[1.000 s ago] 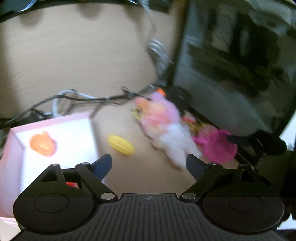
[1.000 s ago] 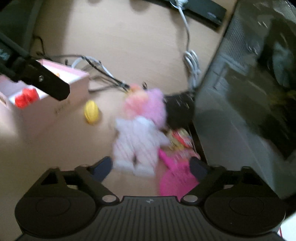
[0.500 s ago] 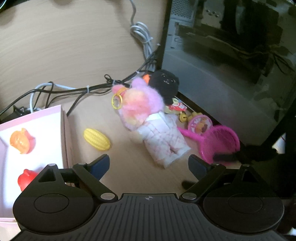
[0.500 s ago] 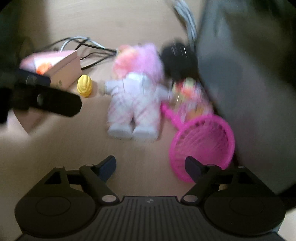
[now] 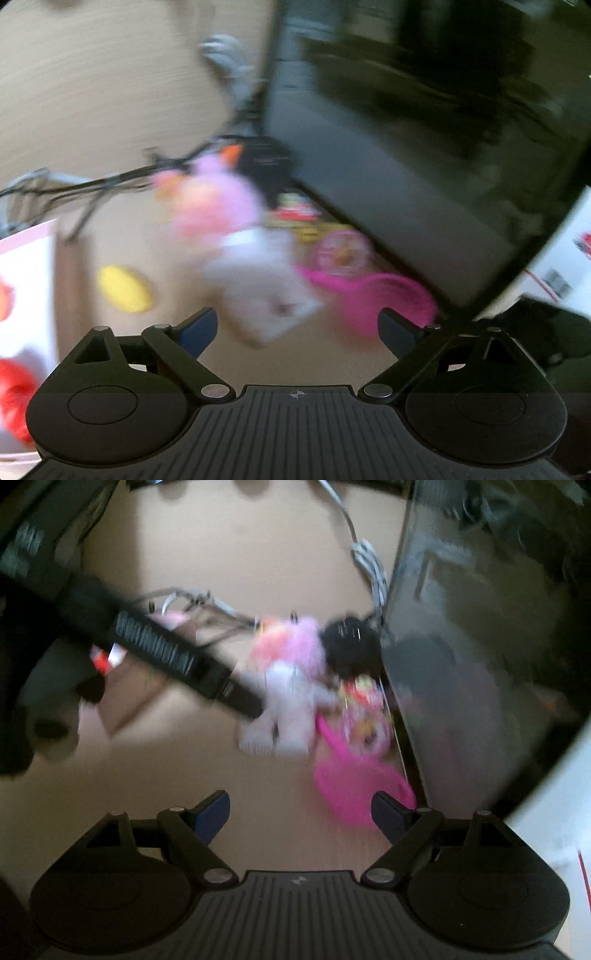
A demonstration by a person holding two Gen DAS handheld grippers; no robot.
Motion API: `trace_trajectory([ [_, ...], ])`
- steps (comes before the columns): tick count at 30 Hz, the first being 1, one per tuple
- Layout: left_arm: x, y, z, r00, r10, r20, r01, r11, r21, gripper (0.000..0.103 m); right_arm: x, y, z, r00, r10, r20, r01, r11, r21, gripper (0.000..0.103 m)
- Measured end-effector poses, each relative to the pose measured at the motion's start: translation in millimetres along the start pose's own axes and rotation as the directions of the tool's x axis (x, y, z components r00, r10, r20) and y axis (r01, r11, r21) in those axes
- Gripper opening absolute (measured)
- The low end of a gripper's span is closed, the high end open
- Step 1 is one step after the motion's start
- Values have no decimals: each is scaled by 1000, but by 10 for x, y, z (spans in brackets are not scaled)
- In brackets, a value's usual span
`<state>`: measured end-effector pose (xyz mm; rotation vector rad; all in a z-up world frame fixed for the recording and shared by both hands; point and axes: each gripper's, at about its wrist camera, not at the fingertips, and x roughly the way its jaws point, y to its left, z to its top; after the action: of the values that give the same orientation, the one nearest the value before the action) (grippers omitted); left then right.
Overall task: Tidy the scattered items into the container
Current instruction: 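Grasp the pink toy net handle with the left tool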
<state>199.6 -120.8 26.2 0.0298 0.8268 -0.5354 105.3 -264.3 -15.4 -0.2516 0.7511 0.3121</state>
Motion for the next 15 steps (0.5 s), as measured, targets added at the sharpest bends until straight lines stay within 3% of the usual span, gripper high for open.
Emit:
trace_trajectory([
  [3, 139, -337, 16, 999, -41, -14, 42, 995, 95, 97, -82, -26, -224, 998, -22, -58, 24, 999, 33, 85],
  [5, 264, -598, -5, 999, -33, -8, 34, 982, 188, 97, -168, -22, -345, 997, -39, -74, 43, 998, 53, 85],
  [7, 413, -847, -72, 1000, 7, 8, -9, 952, 307, 97, -291, -21, -445, 995, -72, -71, 77, 995, 62, 85],
  [9, 563, -1014, -169, 999, 44, 24, -50, 907, 419, 84, -411, -34, -535, 992, -107, -69, 112, 991, 74, 85],
  [11, 716, -1150, -267, 997, 76, 32, -82, 849, 522, 59, -521, -66, -625, 988, -137, -72, 144, 985, 96, 85],
  [12, 777, -1174, -313, 995, 92, 30, -93, 827, 554, 56, -561, -88, -665, 986, -147, -75, 154, 982, 110, 85],
  [14, 844, -1174, -391, 990, 134, 41, -132, 801, 584, 17, -628, -129, -736, 984, -160, -80, 170, 976, 137, 85],
  [15, 827, -1148, -409, 988, 152, 38, -146, 801, 580, 15, -655, -148, -766, 983, -164, -81, 174, 973, 149, 85],
])
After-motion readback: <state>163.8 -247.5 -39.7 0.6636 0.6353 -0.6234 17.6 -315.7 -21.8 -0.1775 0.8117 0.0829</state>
